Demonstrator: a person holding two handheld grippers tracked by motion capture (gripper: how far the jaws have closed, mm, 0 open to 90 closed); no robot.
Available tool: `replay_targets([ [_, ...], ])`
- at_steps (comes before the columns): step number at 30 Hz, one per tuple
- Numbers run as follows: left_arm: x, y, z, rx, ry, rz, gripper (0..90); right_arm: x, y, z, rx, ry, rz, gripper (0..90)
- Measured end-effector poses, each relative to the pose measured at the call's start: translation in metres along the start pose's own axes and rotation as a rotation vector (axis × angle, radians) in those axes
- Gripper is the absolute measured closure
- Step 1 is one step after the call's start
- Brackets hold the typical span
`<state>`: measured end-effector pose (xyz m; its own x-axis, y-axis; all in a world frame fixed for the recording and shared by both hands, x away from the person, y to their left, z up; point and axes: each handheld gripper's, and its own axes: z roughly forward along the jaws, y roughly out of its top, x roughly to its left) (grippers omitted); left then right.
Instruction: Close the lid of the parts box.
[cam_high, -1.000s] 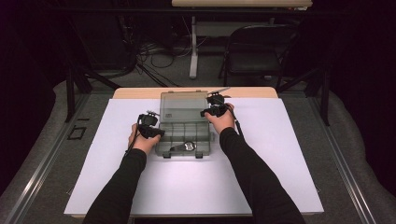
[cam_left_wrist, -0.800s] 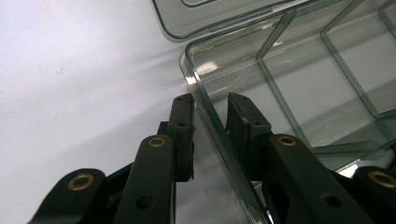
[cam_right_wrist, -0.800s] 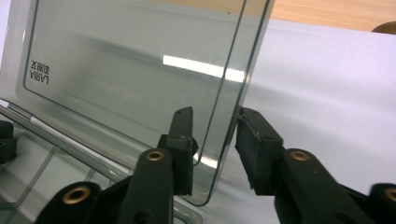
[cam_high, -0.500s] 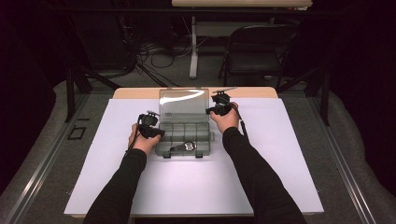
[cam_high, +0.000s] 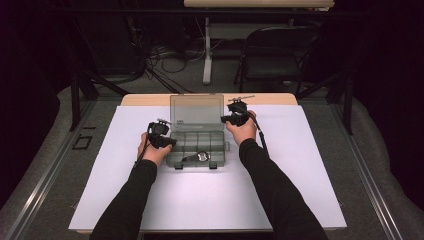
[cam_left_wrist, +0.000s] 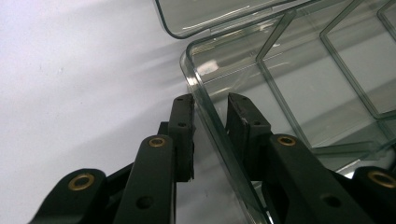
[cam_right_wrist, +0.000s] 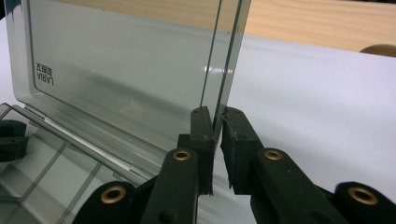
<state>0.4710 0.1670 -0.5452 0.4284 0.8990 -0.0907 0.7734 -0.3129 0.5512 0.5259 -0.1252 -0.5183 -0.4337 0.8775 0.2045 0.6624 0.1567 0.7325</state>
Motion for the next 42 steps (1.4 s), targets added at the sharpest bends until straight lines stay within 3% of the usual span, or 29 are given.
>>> replay_targets([
  [11,0.000,0.000,0.000,-0.004,-0.002,-0.004,71.9,0.002,-0.012,-0.006,-0.101,0.008,-0.098,82.9],
  [16,0.000,0.000,0.000,-0.003,-0.004,-0.005,71.9,0.006,-0.018,-0.008,-0.140,-0.021,-0.162,82.5],
  [28,0.000,0.000,0.000,-0.006,-0.004,-0.012,71.9,0.006,-0.022,-0.010,-0.166,-0.016,-0.167,82.8],
  [33,0.002,0.002,-0.001,0.004,-0.015,0.012,69.2,0.007,-0.022,-0.010,-0.166,-0.017,-0.160,82.8],
  [38,0.007,0.013,-0.018,-0.058,-0.035,-0.006,61.1,0.006,-0.022,-0.010,-0.165,-0.014,-0.157,82.8],
  [42,0.011,0.028,-0.036,-0.103,-0.019,0.033,59.9,0.007,-0.022,-0.010,-0.167,-0.016,-0.156,82.8],
])
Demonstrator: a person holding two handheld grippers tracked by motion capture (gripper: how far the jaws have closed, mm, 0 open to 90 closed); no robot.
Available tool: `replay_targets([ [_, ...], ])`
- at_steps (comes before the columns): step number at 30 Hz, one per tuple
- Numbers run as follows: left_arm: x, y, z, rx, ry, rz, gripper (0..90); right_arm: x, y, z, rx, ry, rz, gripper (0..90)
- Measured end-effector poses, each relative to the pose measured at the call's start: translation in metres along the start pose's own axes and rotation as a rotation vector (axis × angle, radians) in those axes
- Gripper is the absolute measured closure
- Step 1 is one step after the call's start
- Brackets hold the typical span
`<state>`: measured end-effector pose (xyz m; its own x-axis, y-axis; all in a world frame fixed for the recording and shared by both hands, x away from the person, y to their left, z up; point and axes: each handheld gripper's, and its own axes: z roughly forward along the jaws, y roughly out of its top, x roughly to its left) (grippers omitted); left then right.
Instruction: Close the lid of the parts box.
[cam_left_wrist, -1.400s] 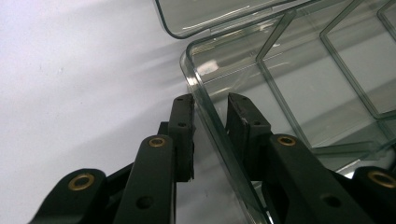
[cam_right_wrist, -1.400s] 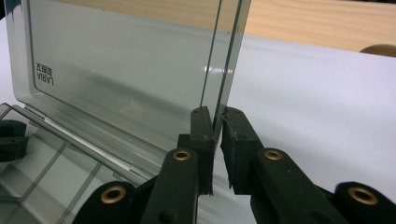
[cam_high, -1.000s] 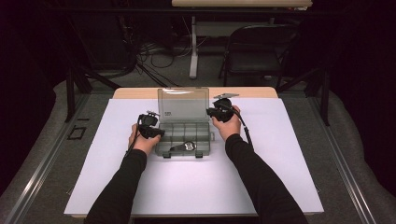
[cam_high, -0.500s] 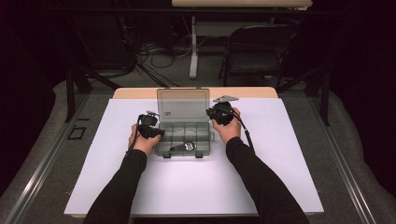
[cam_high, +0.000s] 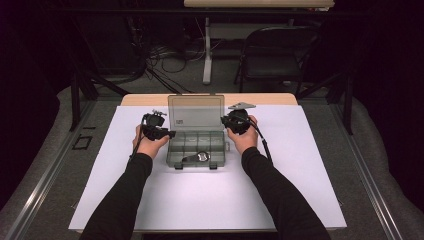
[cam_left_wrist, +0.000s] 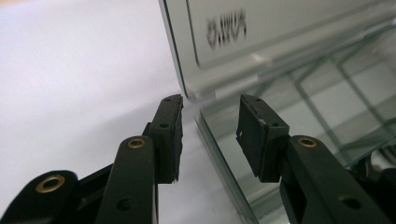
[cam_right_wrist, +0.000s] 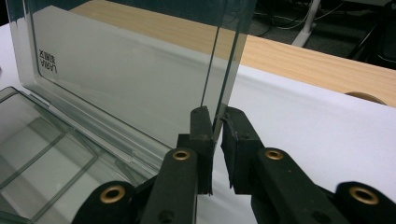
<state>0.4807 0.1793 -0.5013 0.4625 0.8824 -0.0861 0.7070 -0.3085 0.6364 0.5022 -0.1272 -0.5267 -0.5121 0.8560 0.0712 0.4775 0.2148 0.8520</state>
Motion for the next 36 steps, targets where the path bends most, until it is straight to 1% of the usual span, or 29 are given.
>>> replay_targets([
  [6,0.004,0.026,-0.018,-0.053,0.058,0.035,58.1,0.001,-0.001,0.000,-0.008,-0.006,0.001,82.8],
  [8,0.007,0.034,-0.021,-0.080,0.051,0.032,57.3,0.001,-0.001,0.000,-0.009,-0.004,0.003,82.9],
  [9,0.008,0.037,-0.022,-0.088,0.050,0.018,57.3,0.001,-0.001,0.000,-0.009,-0.004,0.003,82.9],
  [12,0.012,0.045,-0.024,-0.104,0.069,0.002,56.8,0.001,-0.001,0.000,-0.011,-0.005,0.001,82.9],
  [14,0.014,0.048,-0.024,-0.113,0.070,-0.011,57.0,0.001,-0.001,0.000,-0.009,-0.005,0.000,82.9],
  [16,0.014,0.052,-0.024,-0.123,0.067,-0.008,58.6,0.001,-0.001,0.000,-0.012,-0.005,0.000,82.9],
  [19,0.015,0.056,-0.024,-0.147,0.077,-0.014,62.0,0.001,-0.002,0.000,-0.014,-0.006,0.000,82.9],
  [21,0.015,0.058,-0.024,-0.167,0.062,-0.029,63.8,0.001,-0.002,0.000,-0.010,-0.005,-0.001,82.9],
  [22,0.015,0.060,-0.024,-0.170,0.060,-0.032,64.5,0.001,-0.002,0.000,-0.010,-0.006,-0.002,82.9],
  [25,0.012,0.063,-0.021,-0.173,0.080,-0.040,67.7,0.001,-0.002,0.000,-0.015,-0.006,-0.001,82.9],
  [27,0.011,0.065,-0.019,-0.181,0.078,-0.052,69.4,0.001,-0.002,0.000,-0.015,-0.005,0.001,82.9],
  [31,0.010,0.068,-0.014,-0.160,0.075,-0.070,72.1,0.001,-0.002,0.000,-0.016,-0.005,0.003,82.9],
  [36,0.013,0.068,-0.009,-0.143,0.085,-0.100,77.8,0.000,-0.002,0.000,-0.018,-0.004,0.005,82.9],
])
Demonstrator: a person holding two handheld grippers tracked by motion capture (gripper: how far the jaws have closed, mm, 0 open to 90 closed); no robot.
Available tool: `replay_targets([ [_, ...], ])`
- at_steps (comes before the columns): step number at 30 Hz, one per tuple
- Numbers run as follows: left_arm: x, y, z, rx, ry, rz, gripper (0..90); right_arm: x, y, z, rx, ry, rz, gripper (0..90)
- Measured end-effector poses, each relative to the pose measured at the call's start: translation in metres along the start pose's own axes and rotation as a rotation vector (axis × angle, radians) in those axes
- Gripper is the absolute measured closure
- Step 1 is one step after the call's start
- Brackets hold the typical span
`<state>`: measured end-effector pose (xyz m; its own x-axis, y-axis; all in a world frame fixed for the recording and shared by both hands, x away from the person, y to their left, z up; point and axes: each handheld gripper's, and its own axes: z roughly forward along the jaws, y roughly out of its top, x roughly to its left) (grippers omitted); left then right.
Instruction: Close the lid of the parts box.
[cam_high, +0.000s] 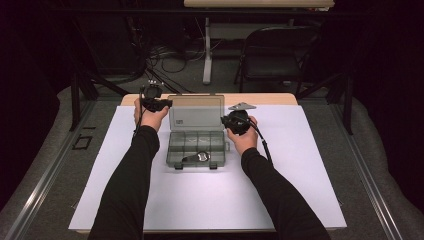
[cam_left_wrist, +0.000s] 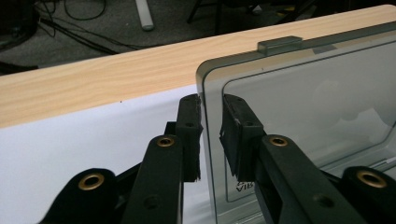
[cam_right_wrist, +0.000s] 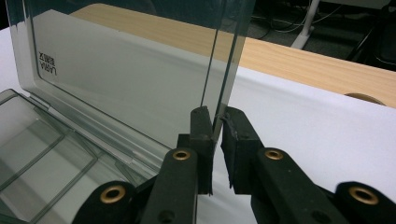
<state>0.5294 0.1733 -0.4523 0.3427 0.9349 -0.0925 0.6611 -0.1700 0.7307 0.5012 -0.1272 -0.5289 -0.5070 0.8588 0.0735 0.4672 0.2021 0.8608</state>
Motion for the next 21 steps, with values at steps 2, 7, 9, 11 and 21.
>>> replay_targets([
  [2,0.0006,-0.0002,0.0006,0.003,0.006,-0.002,79.1,-0.0002,-0.0002,0.0000,-0.002,0.000,0.000,83.0],
  [7,0.0004,-0.0006,0.0035,0.018,0.008,-0.012,83.6,-0.0003,-0.0005,0.0000,-0.004,0.002,0.000,82.9],
  [9,0.0003,-0.0004,0.0034,0.023,0.008,-0.026,85.0,-0.0003,-0.0006,0.0001,-0.005,0.002,0.000,82.9],
  [11,-0.0004,0.0002,0.0025,0.033,0.012,-0.033,85.5,-0.0005,-0.0008,0.0003,-0.006,0.002,0.001,82.9],
  [21,-0.0018,0.0004,0.0020,0.034,0.020,-0.058,86.8,0.0000,-0.0017,0.0000,-0.011,-0.001,0.000,82.8],
])
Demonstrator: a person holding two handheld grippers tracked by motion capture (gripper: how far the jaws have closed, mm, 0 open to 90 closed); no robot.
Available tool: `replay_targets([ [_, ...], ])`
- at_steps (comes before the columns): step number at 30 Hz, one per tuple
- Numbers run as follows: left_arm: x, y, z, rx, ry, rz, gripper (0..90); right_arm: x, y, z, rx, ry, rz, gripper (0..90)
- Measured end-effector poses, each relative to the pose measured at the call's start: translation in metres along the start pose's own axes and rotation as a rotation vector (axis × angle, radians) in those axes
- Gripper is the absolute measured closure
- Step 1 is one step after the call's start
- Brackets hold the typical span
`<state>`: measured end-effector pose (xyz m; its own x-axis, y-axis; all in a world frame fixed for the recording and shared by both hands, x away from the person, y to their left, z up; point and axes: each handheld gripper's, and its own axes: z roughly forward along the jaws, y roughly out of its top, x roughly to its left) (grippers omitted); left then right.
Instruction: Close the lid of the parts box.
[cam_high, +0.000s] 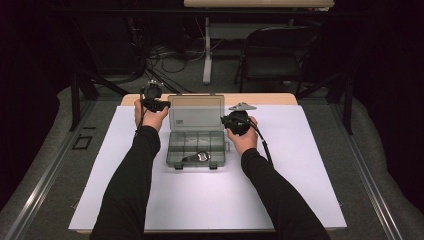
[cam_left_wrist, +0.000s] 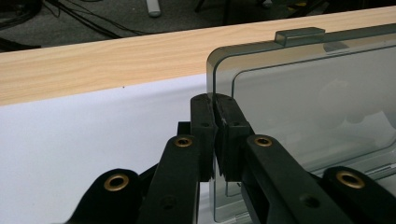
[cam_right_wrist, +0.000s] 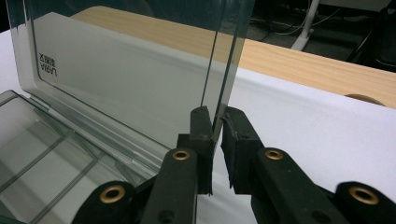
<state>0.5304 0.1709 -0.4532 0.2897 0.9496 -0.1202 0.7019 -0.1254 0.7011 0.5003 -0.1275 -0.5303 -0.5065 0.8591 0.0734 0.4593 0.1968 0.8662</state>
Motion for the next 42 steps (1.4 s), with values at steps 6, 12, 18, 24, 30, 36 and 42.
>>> replay_targets([
  [6,-0.001,0.000,0.000,-0.007,0.004,0.007,86.7,0.000,0.000,0.000,-0.001,0.000,-0.002,82.5],
  [12,-0.002,-0.001,-0.002,-0.004,0.006,0.017,86.6,0.000,0.000,0.000,-0.003,-0.001,-0.005,82.2],
  [18,-0.002,-0.003,-0.004,-0.013,0.006,0.025,86.5,0.001,0.000,-0.001,-0.004,-0.001,-0.007,79.6],
  [24,-0.003,-0.007,-0.006,-0.036,0.008,0.030,86.5,0.002,0.002,-0.002,-0.008,0.005,-0.006,73.3],
  [30,-0.003,-0.011,-0.011,-0.053,-0.001,0.037,86.5,0.002,0.003,-0.005,-0.007,0.005,0.000,64.1],
  [36,-0.006,-0.016,-0.017,-0.068,0.004,0.056,86.3,0.003,0.009,-0.015,-0.005,0.014,-0.017,60.9],
  [42,-0.007,-0.022,-0.023,-0.084,0.000,0.065,86.5,0.009,0.016,-0.027,0.032,0.010,-0.042,59.6],
])
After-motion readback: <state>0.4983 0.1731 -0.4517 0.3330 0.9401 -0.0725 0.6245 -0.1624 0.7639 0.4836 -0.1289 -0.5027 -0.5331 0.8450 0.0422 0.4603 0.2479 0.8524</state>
